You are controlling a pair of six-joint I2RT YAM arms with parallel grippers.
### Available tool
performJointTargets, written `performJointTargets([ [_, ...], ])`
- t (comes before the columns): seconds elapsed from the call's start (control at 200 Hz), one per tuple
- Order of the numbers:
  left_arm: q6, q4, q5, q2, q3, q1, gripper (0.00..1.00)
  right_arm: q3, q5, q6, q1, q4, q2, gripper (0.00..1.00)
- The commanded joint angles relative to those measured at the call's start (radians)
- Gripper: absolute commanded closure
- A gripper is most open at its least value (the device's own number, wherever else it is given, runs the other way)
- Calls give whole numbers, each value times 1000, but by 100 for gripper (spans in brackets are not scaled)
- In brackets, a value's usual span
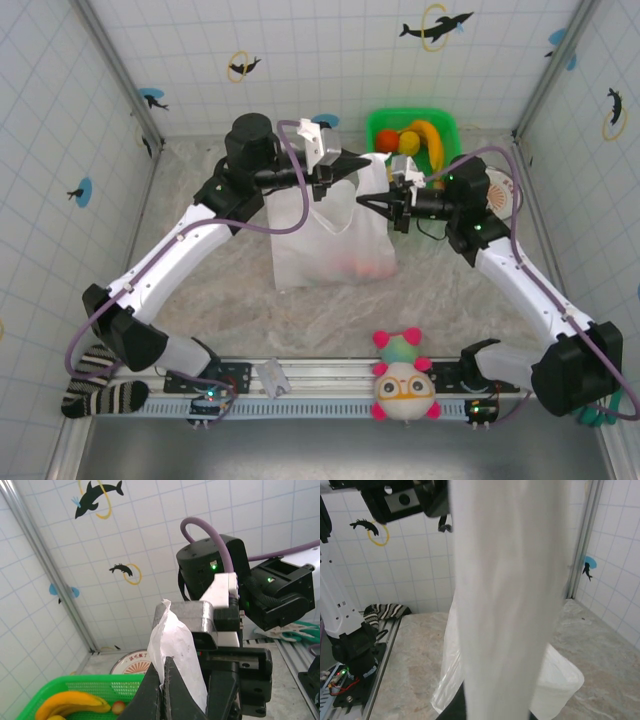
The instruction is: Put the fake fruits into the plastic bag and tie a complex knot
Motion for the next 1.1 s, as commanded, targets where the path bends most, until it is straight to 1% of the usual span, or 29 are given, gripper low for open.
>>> performJointTargets([
  [0.0, -16, 95, 0, -48, 14, 9, 100, -47, 10, 0, 7, -24, -2, 94],
  [0.185, -19, 97, -20, -64, 4, 13, 100, -87, 34, 10, 7, -18, -24, 96],
  [0.325, -36, 115, -36, -74, -10, 18, 100, -116, 49, 12, 7, -27, -33, 94],
  [0.41, -36, 112, -24, -77, -14, 20, 100, -119, 52, 14, 8, -23, -37, 94],
  [0.425, -35, 111, -21, -78, -14, 19, 97, -119, 53, 14, 7, -24, -38, 95],
  [0.455, -33, 107, -15, -79, -16, 19, 88, -114, 52, 15, 7, -26, -40, 98],
  [0.505, -34, 103, -7, -83, -20, 19, 79, -102, 51, 15, 7, -30, -42, 100],
  [0.56, -40, 100, -8, -86, -25, 21, 62, -88, 48, 16, 8, -36, -46, 100],
  [0.736, -83, 75, -3, -74, -2, 21, 35, -71, 45, -5, 8, -64, -60, 100],
  [0.816, -114, 72, 11, -46, 23, 20, 30, -71, 50, -7, 11, -63, -68, 100],
  [0.926, -123, 50, 1, -6, 53, 9, 26, -67, 53, -6, 18, -62, -70, 100],
  [1.096, -101, 1, -13, 40, 78, -12, 25, -59, 58, -9, 24, -58, -76, 100],
])
